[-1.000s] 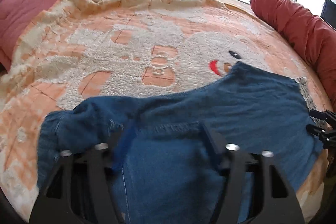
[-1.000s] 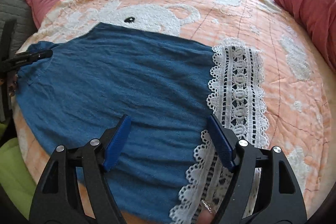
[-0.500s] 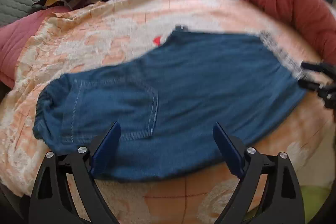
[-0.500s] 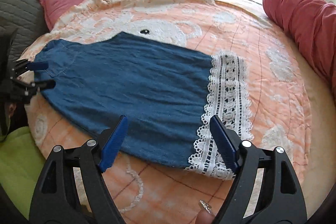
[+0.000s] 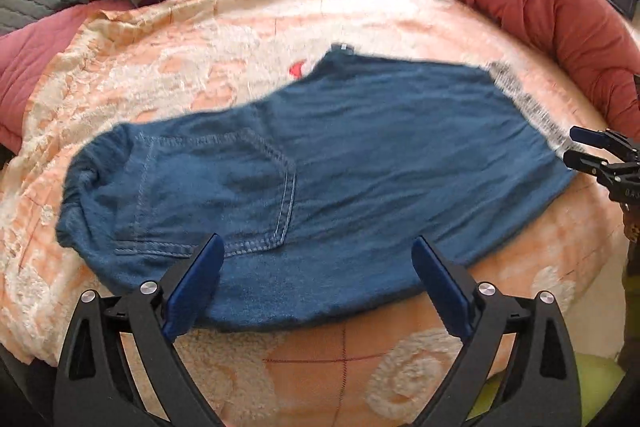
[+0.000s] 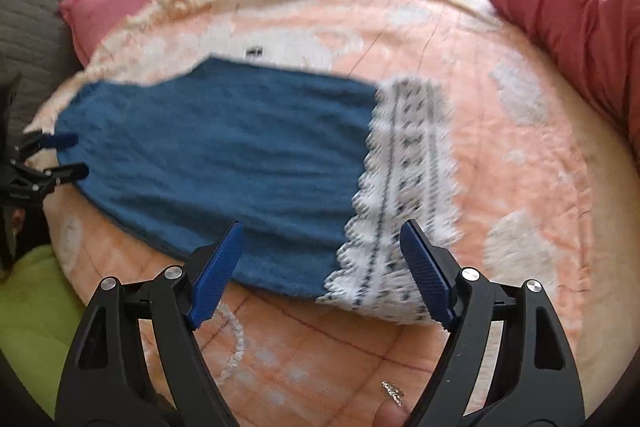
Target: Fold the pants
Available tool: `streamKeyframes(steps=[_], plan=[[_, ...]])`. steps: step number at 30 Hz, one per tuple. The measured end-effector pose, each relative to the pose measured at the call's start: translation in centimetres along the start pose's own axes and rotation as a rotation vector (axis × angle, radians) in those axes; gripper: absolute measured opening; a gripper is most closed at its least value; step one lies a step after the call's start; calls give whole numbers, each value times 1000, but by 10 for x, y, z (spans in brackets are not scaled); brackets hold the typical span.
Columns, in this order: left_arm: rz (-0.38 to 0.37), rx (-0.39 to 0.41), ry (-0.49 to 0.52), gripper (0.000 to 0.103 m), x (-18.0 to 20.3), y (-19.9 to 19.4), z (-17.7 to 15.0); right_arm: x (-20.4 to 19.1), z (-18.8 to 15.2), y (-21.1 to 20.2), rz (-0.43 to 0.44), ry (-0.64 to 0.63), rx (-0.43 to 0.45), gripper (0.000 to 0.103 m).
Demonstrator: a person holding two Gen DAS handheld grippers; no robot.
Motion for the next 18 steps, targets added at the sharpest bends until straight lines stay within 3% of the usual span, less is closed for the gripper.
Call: streamKeyframes(steps=[8, 18], plan=[[-68, 68, 56, 98, 32, -23, 39, 24, 12, -31, -10, 76, 102, 80], [-136, 109, 138, 98, 76, -12, 107, 51, -1, -24, -15, 138, 86, 81]])
Point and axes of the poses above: each gripper's, at about its wrist camera, not at the fingertips, and y roughly the way its jaws point, x to its right, z to its top, the point moved 2 cm from there along y, roughly the way its jaws point, and after that the axes turned 8 degrees about y, right-handed, at the moved point
